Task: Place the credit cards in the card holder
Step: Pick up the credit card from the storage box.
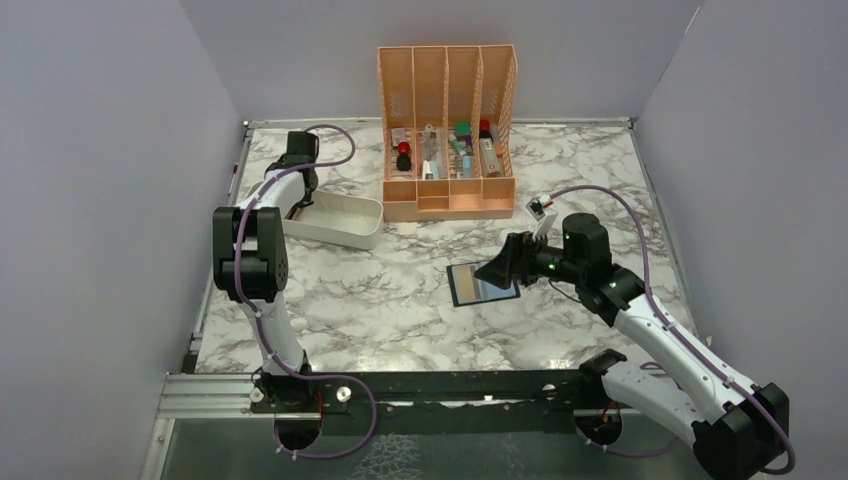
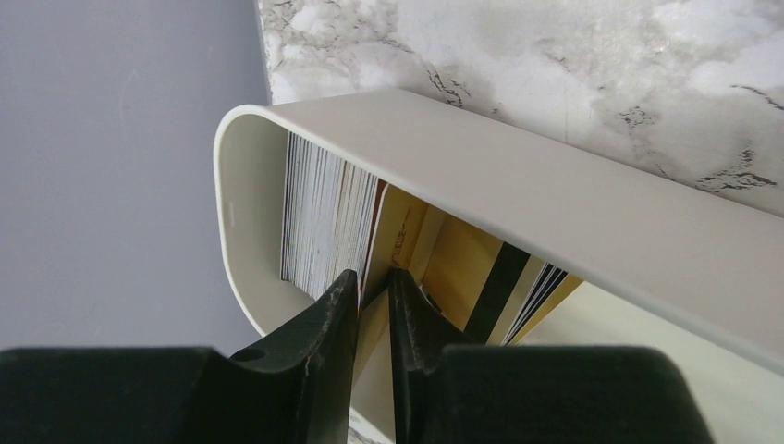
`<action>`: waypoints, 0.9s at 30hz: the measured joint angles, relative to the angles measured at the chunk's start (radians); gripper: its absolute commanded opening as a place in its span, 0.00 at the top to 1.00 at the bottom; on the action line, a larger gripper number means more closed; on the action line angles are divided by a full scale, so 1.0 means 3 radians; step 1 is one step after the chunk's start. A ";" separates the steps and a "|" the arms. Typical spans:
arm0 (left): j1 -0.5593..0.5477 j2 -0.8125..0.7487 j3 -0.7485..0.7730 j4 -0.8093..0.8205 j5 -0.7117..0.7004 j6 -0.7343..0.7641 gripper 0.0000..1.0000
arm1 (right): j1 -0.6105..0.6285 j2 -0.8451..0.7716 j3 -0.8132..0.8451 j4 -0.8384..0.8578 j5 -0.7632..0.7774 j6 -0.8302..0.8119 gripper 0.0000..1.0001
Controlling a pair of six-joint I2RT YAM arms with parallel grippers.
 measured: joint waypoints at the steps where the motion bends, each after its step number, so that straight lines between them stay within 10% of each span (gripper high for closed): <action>1: -0.0003 -0.0024 0.0000 0.0000 0.0009 -0.0004 0.98 | 0.0000 0.0000 0.0000 0.0000 0.0000 0.0001 0.08; 27: -0.0057 -0.1242 -0.0322 -0.0333 0.1134 -0.0928 1.00 | 0.0000 0.0183 -0.0092 0.0025 0.0109 0.0142 0.08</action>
